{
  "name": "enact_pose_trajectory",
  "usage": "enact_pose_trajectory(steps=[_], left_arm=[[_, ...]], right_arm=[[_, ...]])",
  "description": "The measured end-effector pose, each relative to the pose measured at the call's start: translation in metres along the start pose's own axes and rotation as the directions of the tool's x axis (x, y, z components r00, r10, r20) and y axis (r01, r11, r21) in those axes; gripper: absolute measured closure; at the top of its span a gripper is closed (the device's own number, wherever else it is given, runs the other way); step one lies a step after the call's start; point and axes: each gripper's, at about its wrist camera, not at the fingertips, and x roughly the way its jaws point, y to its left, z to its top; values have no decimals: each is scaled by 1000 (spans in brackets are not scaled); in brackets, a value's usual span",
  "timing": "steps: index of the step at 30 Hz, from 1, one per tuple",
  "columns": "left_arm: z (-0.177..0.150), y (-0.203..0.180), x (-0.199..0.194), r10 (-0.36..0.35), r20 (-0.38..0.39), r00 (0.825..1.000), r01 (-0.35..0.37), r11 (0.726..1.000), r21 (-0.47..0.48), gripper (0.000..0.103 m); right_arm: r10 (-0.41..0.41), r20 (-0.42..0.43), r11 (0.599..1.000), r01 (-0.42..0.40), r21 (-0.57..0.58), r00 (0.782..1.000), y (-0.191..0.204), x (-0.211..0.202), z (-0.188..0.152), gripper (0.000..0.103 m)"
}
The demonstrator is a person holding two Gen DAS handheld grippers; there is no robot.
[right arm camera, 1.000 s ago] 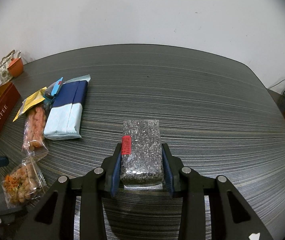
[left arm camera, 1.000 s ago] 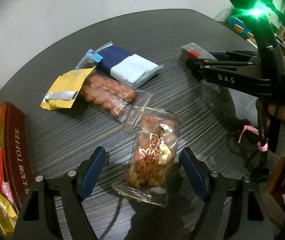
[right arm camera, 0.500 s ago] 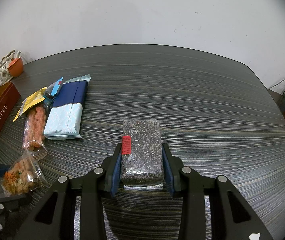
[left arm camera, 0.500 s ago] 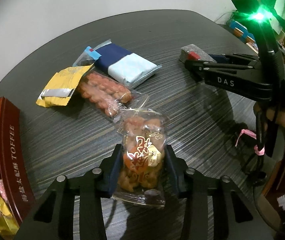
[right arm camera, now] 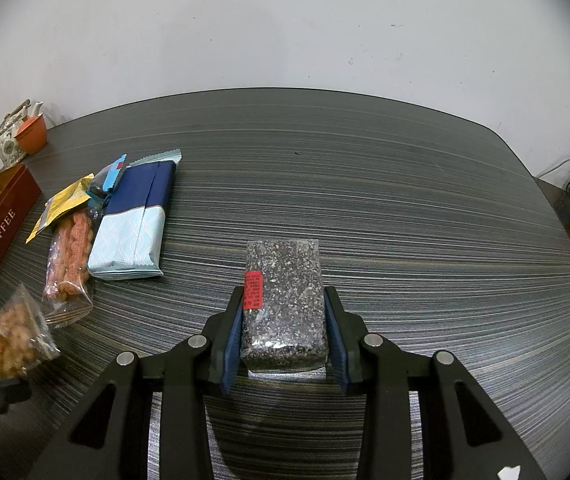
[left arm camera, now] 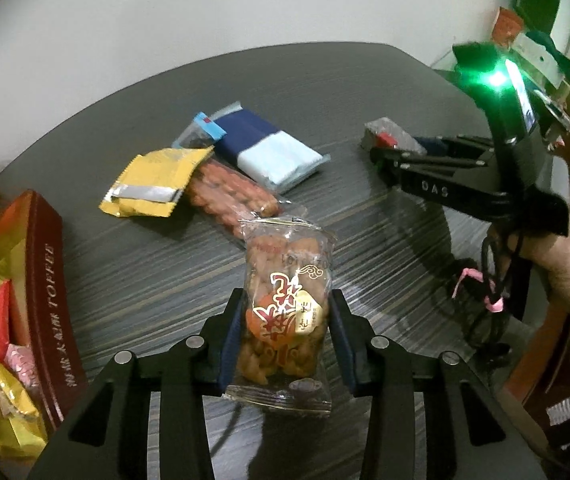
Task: Organize snacks
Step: 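Carry the nut bag with the left gripper into the tin and release it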
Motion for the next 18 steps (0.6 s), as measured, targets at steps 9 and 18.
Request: enact_pose_trajectory(steps=[9, 18], left_arm=[[8, 24, -39, 38, 62, 997, -34, 998, -59, 61], [19, 100, -83, 173, 131, 976, -147, 972, -181, 61]], right_arm=[[0, 0, 1000, 0, 0, 1000, 0, 0, 0, 69], [1, 0, 1000, -1, 0, 1000, 0, 0, 0, 69]])
